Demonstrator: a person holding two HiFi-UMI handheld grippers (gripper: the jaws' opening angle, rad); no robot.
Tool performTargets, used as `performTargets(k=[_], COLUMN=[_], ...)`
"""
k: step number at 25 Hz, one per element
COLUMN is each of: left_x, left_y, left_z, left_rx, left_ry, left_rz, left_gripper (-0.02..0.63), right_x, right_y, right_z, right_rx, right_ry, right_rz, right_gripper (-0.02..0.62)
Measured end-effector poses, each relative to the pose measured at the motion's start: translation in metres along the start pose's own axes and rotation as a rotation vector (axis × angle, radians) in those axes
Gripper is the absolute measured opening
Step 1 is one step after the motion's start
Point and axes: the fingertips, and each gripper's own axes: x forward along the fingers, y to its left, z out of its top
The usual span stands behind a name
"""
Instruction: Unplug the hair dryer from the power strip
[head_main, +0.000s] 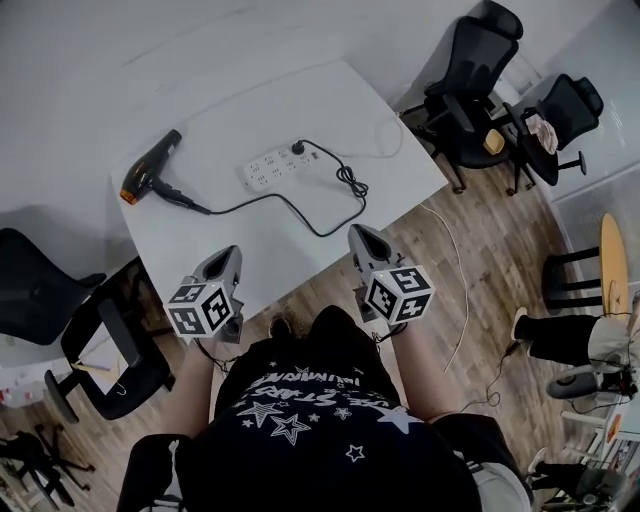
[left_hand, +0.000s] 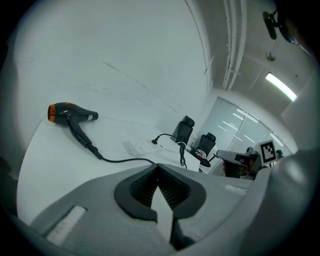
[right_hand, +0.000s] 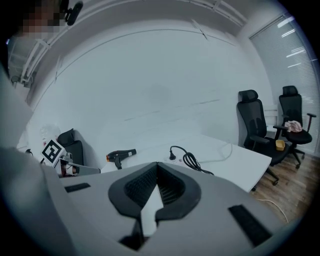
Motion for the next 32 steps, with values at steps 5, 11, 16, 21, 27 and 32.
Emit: performTargets(k=[5, 11, 16, 21, 27, 32], left_x=[0.012, 0.032, 0.06, 0.088, 0.116, 0.14], left_y=[0.0, 0.007, 0.001, -0.002, -0.004, 0.002], left_z=[0.006, 0.021, 0.032, 0.038, 0.052, 0.063], left_rx=[-0.015, -0.066, -0.068, -0.09, -0.095, -0.09], left_ry=[-0.011, -0.047, -0.054, -0.055, -0.069, -0.081], left_rz=[0.025, 0.104, 0.14, 0.172, 0.214, 0.253], left_gripper=[0.008, 0.008, 0.008, 0.008, 0.008, 0.008], right_x=[0.013, 0.058, 0.098, 0.13, 0.165, 0.194], right_y=[-0.031, -0.07, -0.103, -0.122, -0.127, -0.123], right_z=[0.016, 0.055, 0.078, 0.084, 0.075, 0.07], right_rx=[-0.015, -0.045, -0.059, -0.099, -0.167, -0.228], right_ry=[-0.007, -0.018, -0.002, 0.038, 0.116, 0.163], right_rz=[-0.009, 0.027, 0.061, 0.108, 0.218, 0.313], right_gripper=[0.008, 0.008, 0.008, 0.008, 0.008, 0.008])
